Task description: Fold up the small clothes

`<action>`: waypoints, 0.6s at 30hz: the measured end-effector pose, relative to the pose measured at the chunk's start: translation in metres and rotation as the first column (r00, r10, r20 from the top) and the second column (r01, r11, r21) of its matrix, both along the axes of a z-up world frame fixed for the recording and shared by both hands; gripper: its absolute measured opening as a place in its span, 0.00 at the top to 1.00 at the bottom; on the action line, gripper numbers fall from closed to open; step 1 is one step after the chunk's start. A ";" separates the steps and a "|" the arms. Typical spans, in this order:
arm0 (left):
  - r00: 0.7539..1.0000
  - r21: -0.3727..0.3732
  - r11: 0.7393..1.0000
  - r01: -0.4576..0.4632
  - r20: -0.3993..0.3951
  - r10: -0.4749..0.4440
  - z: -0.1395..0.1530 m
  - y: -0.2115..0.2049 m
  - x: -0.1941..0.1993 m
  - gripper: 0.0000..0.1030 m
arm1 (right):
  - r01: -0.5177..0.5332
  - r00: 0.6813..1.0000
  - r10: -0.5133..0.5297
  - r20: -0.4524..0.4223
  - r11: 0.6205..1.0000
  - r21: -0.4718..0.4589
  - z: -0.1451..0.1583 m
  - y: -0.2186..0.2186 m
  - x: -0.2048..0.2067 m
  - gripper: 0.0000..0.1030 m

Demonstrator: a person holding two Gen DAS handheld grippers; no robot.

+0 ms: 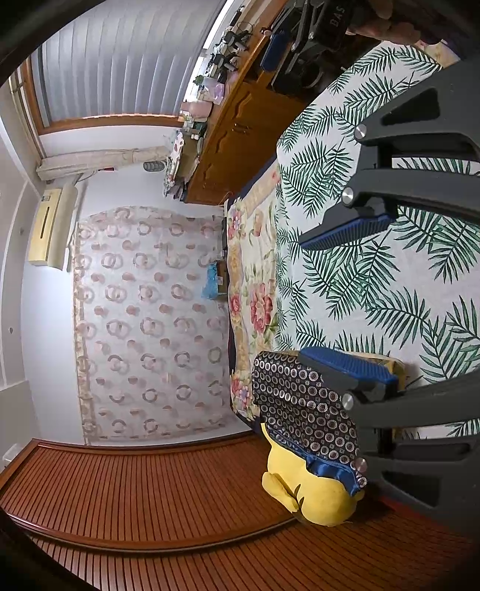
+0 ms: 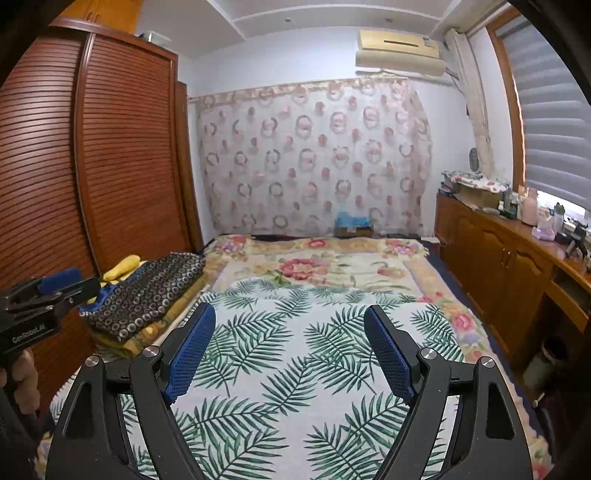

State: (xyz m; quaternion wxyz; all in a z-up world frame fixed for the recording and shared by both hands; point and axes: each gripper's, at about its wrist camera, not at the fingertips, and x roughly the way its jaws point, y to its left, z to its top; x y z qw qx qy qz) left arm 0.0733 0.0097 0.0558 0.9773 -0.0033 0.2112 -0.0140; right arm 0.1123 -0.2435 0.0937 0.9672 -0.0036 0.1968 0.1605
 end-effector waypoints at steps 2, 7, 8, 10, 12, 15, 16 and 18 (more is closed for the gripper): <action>1.000 0.000 1.000 -0.001 0.000 0.001 0.000 0.001 0.000 0.48 | 0.000 1.000 0.000 0.000 1.000 0.001 0.000 0.000 0.000 0.18; 1.000 0.000 1.000 -0.003 0.000 0.003 -0.002 0.000 0.000 0.48 | 0.001 1.000 -0.001 0.001 1.000 0.000 -0.001 0.000 0.000 0.18; 1.000 0.000 1.000 -0.003 0.000 0.003 -0.002 0.000 0.000 0.48 | 0.001 1.000 -0.001 0.001 1.000 0.000 -0.001 0.000 0.000 0.18; 1.000 0.000 1.000 -0.001 0.000 0.001 -0.002 0.000 0.000 0.48 | 0.000 1.000 0.000 0.000 1.000 -0.001 -0.001 -0.001 0.000 0.18; 1.000 0.002 1.000 -0.004 -0.003 0.004 -0.002 0.001 0.001 0.48 | 0.001 1.000 -0.001 0.000 1.000 0.001 -0.001 0.001 0.000 0.18; 1.000 0.000 1.000 -0.006 -0.004 0.006 -0.003 0.002 0.001 0.48 | 0.002 1.000 -0.002 0.000 1.000 0.001 -0.001 0.001 0.000 0.18; 1.000 0.001 1.000 -0.007 -0.003 0.007 -0.003 0.002 0.001 0.48 | 0.001 1.000 -0.001 0.000 1.000 0.001 -0.001 0.000 -0.001 0.18; 1.000 0.000 1.000 -0.006 -0.003 0.006 -0.003 0.002 0.001 0.48 | 0.002 1.000 -0.002 0.000 1.000 0.001 -0.001 0.000 0.000 0.18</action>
